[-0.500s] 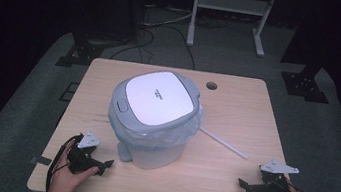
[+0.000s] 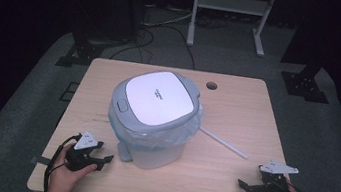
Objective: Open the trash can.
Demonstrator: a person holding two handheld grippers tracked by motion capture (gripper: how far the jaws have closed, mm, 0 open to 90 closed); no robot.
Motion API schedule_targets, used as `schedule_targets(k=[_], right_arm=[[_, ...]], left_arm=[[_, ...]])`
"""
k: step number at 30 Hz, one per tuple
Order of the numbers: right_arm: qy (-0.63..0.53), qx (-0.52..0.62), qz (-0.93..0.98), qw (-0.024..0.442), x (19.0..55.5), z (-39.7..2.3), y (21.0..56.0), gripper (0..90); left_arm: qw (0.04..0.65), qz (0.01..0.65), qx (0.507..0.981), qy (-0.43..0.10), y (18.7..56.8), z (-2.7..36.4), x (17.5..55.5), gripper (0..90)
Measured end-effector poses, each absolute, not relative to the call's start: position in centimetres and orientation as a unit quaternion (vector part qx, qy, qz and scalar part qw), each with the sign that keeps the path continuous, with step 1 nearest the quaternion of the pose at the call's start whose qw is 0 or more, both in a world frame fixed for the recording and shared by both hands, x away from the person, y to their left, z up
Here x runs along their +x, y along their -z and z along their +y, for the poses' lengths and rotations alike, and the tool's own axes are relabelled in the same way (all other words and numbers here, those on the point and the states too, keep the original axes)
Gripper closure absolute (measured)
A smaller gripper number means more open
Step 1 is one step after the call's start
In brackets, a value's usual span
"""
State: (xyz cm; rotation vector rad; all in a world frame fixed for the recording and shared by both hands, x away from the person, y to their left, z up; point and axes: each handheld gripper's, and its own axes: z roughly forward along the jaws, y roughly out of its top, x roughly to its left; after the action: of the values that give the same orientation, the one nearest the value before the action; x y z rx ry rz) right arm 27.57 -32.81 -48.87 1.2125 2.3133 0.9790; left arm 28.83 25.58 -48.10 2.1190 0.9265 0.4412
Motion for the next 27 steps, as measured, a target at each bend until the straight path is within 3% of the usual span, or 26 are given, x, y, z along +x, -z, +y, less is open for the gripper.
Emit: schedule_targets(k=[1, 3, 5, 7, 11, 13, 27], right_arm=[[-0.346, 0.429, 0.816, 0.176, 27.6, -32.8, 48.9, 0.8], [-0.345, 0.429, 0.816, 0.176, 27.6, -32.8, 48.9, 0.8], [-0.346, 0.428, 0.816, 0.176, 27.6, -32.8, 48.9, 0.8], [-0.345, 0.428, 0.816, 0.176, 27.6, -32.8, 48.9, 0.8], [-0.346, 0.428, 0.816, 0.176, 27.6, -32.8, 48.9, 0.8], [-0.346, 0.428, 0.816, 0.176, 27.6, -32.8, 48.9, 0.8], [-0.346, 0.427, 0.817, 0.175, 27.6, -32.9, 48.9, 0.8]], left_arm=[[0.387, 0.361, 0.831, -0.173, 48.1, 25.6, 28.8, 45.2], [0.389, 0.359, 0.831, -0.172, 48.1, 25.6, 28.8, 48.9], [0.393, 0.354, 0.831, -0.17, 48.1, 25.6, 28.9, 61.0], [0.393, 0.353, 0.832, -0.17, 48.1, 25.6, 28.9, 64.2], [0.394, 0.351, 0.832, -0.171, 48.1, 25.6, 28.9, 81.6], [0.394, 0.351, 0.832, -0.173, 48.0, 25.6, 28.9, 85.7], [0.433, 0.35, 0.821, -0.127, 46.1, 25.3, 29.0, 90.0]])
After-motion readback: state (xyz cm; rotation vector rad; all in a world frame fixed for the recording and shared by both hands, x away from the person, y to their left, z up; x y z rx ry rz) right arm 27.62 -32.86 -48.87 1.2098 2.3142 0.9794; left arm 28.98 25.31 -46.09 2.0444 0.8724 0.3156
